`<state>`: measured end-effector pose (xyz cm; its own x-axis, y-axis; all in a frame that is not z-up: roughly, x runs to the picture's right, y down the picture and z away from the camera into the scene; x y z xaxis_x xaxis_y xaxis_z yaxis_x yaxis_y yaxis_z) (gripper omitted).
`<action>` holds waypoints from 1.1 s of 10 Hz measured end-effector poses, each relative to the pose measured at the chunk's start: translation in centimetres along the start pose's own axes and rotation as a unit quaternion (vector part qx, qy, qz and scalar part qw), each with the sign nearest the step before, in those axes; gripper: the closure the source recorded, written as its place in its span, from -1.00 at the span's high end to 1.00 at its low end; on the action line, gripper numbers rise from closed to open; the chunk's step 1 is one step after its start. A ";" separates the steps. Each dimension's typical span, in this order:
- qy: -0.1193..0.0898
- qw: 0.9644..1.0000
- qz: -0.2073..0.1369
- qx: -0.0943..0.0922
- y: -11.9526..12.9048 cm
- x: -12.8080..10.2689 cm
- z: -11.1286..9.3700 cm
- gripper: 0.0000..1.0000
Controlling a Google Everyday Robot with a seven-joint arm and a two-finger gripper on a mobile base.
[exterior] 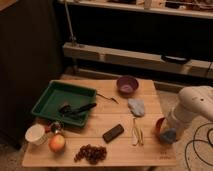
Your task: Wipe red bowl with sponge
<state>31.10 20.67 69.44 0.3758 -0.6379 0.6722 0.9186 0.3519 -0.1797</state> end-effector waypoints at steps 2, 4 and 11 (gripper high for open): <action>0.002 1.000 0.002 0.000 0.3 0.4 -0.5 -1.00; 0.005 1.000 0.001 -0.001 0.4 0.6 -1.2 -1.00; 0.013 1.000 -0.007 0.001 -0.9 2.6 -2.4 -1.00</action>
<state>31.56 17.08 69.58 0.3666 -0.6605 0.6552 0.9235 0.3440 -0.1699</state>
